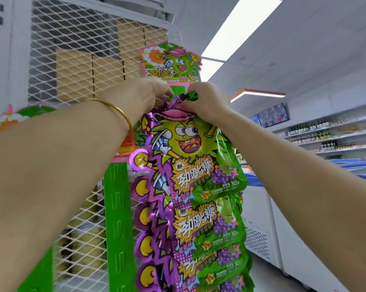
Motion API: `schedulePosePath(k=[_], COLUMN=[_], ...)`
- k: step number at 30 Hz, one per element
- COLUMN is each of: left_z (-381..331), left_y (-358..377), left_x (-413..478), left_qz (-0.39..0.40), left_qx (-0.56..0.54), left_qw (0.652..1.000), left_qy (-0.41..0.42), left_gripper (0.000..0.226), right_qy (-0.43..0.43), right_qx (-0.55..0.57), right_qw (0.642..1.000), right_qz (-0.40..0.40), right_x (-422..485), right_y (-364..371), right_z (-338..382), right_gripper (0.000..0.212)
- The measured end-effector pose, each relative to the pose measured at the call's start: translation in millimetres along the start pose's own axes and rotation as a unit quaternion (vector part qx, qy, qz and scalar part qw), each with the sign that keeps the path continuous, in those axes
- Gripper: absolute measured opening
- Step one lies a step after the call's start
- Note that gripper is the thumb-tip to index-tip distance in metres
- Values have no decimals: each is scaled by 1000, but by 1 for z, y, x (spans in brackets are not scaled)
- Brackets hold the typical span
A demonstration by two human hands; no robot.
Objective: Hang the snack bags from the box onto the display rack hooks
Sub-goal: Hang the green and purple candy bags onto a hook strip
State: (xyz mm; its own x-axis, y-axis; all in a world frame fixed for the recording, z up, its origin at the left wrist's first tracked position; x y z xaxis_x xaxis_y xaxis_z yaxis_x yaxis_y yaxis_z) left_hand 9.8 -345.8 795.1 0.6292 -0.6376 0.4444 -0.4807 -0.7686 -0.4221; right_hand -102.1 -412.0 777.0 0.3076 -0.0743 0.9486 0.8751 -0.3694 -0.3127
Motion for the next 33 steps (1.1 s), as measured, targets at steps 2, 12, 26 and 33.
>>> schedulePosePath(k=[2, 12, 26, 33], left_z=[2, 19, 99, 321], left_y=[1, 8, 41, 97], left_x=[-4, -13, -171, -328], left_qz=[6, -2, -164, 36], left_qx=[-4, 42, 181, 143], left_qw=[1000, 999, 905, 980], left_qy=[-8, 10, 349, 136], left_gripper=[23, 14, 28, 29], right_qy=[6, 46, 113, 206], right_qx=[6, 67, 137, 311], right_qw=[1000, 994, 983, 887], right_qz=[8, 68, -39, 270], right_x=[-2, -20, -177, -455], right_y=[-1, 24, -15, 61], right_z=[0, -15, 40, 114], right_gripper=[18, 24, 29, 18])
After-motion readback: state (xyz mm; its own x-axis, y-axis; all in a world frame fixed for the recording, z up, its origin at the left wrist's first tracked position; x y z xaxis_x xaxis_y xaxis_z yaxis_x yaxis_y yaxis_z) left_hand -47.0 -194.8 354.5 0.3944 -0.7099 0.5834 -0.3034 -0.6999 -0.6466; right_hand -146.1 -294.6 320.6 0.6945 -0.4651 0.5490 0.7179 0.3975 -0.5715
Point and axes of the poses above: each hand's wrist, its own x-axis towards the middle knuckle, its own y-axis out of the palm, z = x × y, the point moved 6 cm from there along x, towards the middle knuckle, and after that the axes turned 9 degrees about -y, right-handed, at the moved point
